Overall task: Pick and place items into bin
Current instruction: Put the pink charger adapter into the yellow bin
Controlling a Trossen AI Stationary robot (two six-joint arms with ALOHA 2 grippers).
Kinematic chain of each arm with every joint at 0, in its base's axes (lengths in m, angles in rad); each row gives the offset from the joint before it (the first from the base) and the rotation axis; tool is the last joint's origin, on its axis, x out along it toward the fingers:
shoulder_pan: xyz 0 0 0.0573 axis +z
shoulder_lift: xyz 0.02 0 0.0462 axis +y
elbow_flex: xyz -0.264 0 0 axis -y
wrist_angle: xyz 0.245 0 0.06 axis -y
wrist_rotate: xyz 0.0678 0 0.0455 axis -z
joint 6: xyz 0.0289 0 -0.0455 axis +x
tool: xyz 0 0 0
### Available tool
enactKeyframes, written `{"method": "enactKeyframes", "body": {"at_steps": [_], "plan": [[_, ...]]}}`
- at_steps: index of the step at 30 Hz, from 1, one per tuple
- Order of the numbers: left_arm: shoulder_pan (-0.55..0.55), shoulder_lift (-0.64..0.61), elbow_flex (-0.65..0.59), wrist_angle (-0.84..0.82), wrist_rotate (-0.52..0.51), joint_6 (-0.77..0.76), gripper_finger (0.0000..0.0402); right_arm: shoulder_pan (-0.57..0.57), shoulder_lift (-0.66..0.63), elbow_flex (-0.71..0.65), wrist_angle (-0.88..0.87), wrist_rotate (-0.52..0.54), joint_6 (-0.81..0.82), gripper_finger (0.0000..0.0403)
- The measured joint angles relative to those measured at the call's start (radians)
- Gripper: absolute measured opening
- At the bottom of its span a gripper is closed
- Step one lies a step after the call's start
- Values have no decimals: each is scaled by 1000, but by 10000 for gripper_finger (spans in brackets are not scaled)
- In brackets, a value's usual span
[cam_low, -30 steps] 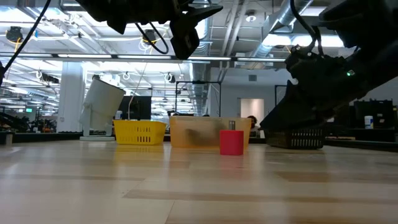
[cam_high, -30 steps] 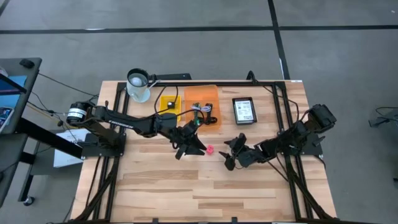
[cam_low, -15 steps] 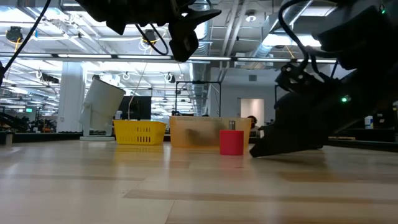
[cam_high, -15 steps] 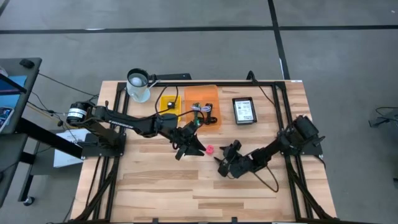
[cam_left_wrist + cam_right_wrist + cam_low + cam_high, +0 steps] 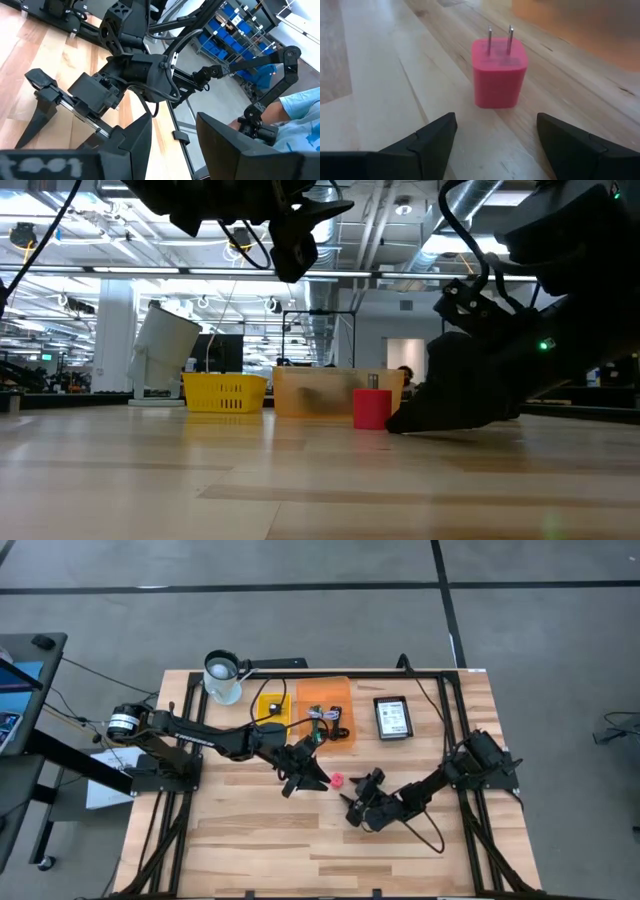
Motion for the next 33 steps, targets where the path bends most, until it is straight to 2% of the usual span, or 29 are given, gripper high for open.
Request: {"method": "enactKeyframes", "body": {"at_steps": [12,33], "plan": [[-1,0,0,0,14,-2,144,-46,4,22,42,-38,-121,276],[-1,0,0,0,26,-9,144,-96,3,23,61,-81,-124,276]]}}
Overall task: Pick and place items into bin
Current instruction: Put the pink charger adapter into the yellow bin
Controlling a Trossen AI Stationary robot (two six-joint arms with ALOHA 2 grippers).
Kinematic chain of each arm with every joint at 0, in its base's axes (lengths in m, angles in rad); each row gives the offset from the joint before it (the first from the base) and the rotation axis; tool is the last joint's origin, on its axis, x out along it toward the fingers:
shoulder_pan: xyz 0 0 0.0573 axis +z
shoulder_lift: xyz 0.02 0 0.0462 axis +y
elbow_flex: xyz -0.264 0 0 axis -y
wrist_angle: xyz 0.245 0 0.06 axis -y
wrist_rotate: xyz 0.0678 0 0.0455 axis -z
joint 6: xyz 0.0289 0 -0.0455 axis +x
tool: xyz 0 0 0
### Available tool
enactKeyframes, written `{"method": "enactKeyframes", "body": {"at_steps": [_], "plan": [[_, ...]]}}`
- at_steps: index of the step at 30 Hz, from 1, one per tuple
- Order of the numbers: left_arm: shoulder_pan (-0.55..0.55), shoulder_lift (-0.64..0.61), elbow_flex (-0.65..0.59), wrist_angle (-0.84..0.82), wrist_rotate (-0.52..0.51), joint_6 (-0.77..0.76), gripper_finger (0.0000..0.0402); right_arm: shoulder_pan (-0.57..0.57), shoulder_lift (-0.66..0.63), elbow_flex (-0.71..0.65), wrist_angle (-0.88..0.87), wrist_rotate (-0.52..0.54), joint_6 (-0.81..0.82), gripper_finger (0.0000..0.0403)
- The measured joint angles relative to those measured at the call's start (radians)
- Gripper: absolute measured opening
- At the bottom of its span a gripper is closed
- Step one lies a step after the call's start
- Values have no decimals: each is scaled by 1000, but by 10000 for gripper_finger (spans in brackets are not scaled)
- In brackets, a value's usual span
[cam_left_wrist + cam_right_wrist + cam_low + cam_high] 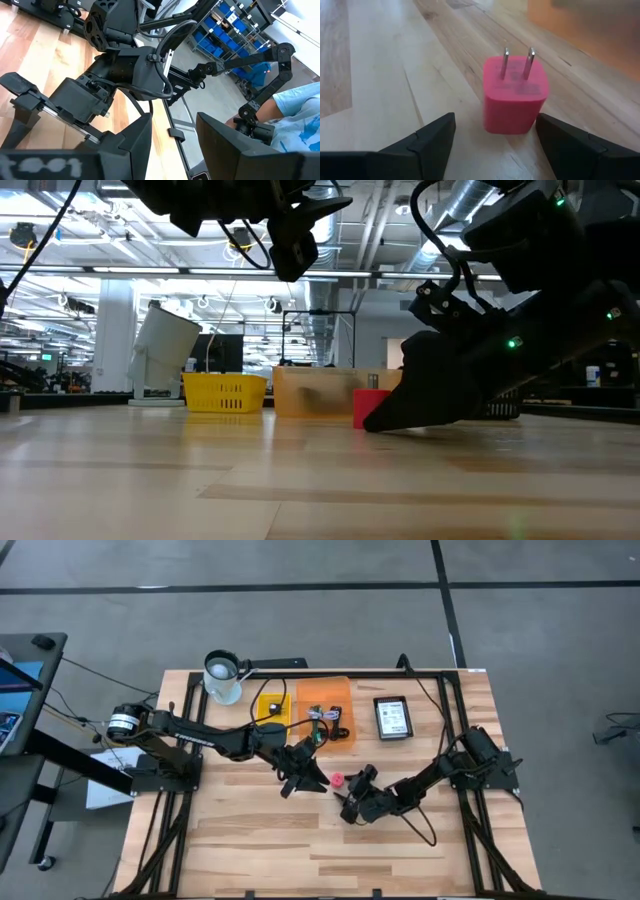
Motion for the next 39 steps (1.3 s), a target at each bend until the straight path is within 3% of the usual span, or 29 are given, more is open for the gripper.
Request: {"method": "enactKeyframes", "body": {"at_steps": [16,22,32,39], "plan": [[0,0,0,-1,0,0,143,-14,1,-2,19,-1,0,271],[0,0,0,-2,0,0,143,-24,1,-2,21,-6,0,239],[0,0,0,-2,0,0,143,-24,0,-2,22,-20,2,140],[0,0,0,-3,0,0,143,-24,0,-2,22,-23,33,155]]}}
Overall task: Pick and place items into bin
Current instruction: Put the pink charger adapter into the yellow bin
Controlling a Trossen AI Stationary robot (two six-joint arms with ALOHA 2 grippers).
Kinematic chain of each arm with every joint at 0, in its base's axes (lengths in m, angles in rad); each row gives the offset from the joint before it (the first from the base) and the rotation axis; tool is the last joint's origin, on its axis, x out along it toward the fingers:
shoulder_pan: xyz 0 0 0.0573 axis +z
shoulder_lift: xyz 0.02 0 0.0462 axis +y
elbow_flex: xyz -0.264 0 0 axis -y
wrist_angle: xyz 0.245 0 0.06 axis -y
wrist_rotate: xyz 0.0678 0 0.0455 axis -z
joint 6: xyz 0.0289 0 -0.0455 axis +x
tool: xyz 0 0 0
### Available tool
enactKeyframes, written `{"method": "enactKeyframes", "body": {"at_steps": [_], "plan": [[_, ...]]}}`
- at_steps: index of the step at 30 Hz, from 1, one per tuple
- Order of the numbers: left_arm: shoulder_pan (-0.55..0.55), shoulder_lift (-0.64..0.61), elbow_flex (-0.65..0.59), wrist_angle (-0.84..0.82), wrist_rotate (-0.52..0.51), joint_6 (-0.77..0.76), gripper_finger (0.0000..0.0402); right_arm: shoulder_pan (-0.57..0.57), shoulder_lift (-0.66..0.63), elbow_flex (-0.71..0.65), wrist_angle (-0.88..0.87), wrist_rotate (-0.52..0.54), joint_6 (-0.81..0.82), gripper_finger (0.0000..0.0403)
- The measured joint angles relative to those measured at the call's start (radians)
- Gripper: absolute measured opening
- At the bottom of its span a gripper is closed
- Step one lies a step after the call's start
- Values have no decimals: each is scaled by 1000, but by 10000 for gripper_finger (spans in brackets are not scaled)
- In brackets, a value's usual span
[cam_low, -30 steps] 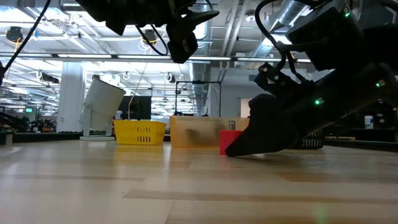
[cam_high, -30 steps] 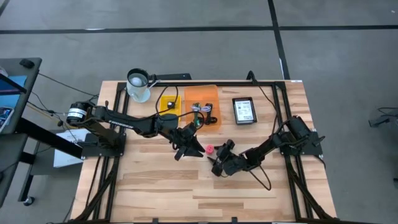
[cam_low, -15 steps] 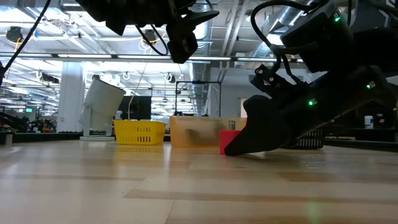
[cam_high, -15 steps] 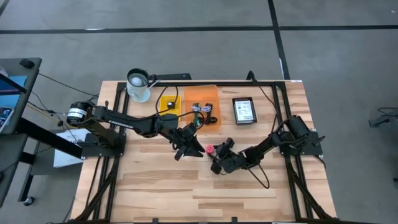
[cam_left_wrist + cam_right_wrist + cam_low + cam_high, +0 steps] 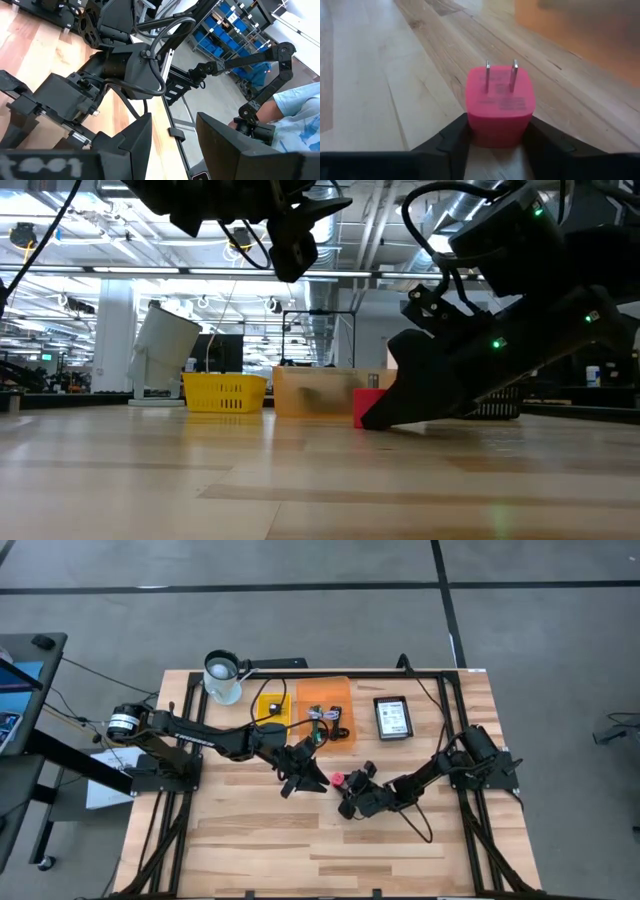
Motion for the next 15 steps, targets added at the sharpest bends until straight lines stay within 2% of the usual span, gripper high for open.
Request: {"method": "enactKeyframes", "body": {"at_steps": [4,9,15], "plan": [[0,0,0,-11,0,-8,143,0,0,0,0,-2,0,169],[-3,0,0,-20,0,-24,143,1,0,0,0,-2,-4,138],[-12,0,0,-19,2,-24,143,1,0,13,-7,-9,-13,138]]}}
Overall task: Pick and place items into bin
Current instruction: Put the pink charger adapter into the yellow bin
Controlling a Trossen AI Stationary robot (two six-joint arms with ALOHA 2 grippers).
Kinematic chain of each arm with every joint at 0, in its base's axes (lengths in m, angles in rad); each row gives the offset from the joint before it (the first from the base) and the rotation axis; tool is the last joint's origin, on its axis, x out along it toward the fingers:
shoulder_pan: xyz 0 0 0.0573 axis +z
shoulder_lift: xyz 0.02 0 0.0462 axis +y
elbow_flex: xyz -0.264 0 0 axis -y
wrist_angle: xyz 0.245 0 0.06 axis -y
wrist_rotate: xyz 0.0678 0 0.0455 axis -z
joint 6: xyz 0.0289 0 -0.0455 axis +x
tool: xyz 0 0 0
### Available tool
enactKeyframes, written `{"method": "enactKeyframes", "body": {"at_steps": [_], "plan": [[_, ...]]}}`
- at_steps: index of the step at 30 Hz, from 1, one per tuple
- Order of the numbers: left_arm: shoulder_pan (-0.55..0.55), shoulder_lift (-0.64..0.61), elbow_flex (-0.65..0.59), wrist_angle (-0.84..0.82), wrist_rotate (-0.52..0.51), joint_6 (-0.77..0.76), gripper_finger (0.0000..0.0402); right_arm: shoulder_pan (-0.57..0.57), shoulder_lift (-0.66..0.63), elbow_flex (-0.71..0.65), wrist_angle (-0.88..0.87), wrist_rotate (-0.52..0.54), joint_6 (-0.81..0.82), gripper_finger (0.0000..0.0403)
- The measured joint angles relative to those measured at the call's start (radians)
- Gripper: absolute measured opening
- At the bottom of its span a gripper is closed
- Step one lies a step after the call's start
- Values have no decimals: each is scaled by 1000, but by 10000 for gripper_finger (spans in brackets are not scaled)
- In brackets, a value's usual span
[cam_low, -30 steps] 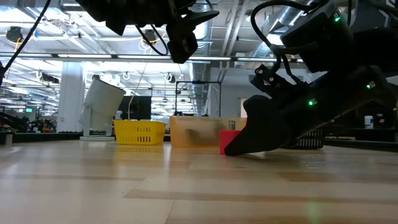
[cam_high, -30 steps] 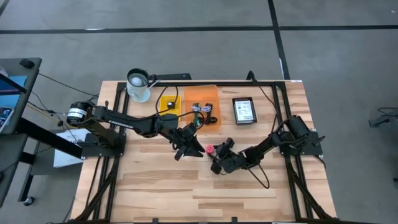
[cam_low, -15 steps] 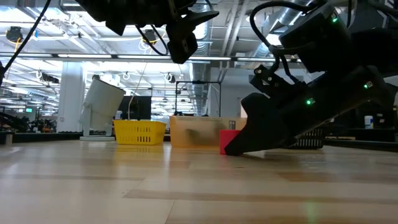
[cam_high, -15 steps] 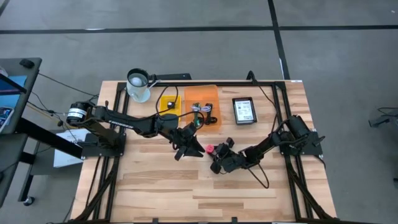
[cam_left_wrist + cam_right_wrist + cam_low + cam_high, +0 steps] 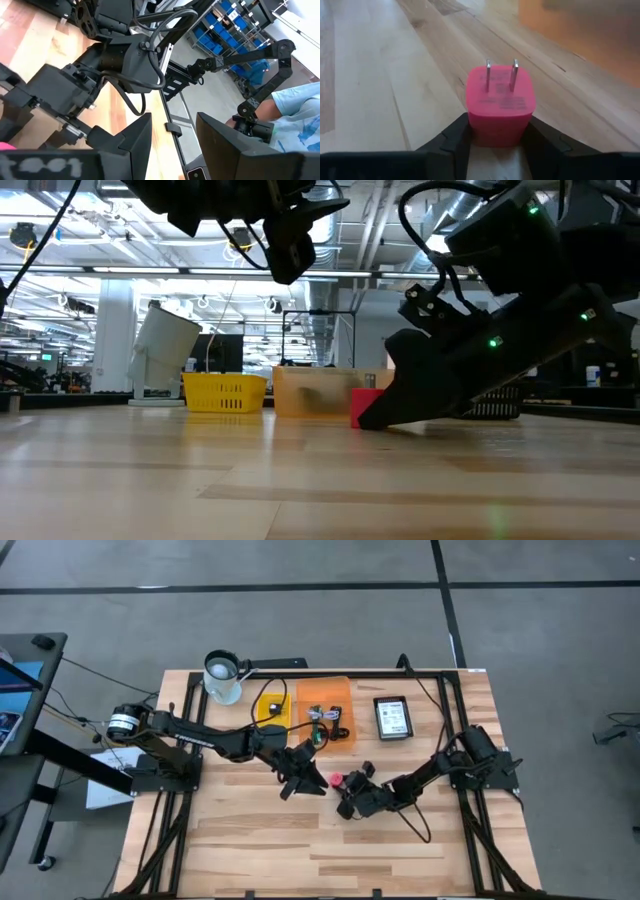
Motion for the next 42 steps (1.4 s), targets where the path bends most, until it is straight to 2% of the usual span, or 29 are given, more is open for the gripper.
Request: {"method": "enactKeyframes", "body": {"at_steps": [6,13,18,23,28,31,34,38,42], "plan": [[0,0,0,16,25,0,143,1,1,64,-21,-21,-116,150],[0,0,0,77,80,1,143,-30,-81,142,-219,-55,-159,138],[-4,0,0,149,139,2,143,-62,-173,148,-250,-53,-180,138],[-26,0,0,316,202,-3,143,-77,-296,148,-297,-47,-232,138],[-56,-43,0,435,205,3,143,-77,-417,148,-365,-45,-239,138],[-62,-99,0,413,178,56,143,-75,-483,148,-414,-47,-240,138],[-64,-169,0,301,114,167,143,-68,-537,148,-439,-47,-241,139],[-64,-275,0,56,-52,343,143,-57,-596,148,-447,-47,-276,139],[-64,-353,0,-119,-210,428,143,-47,-640,148,-447,-50,-289,139]]}}
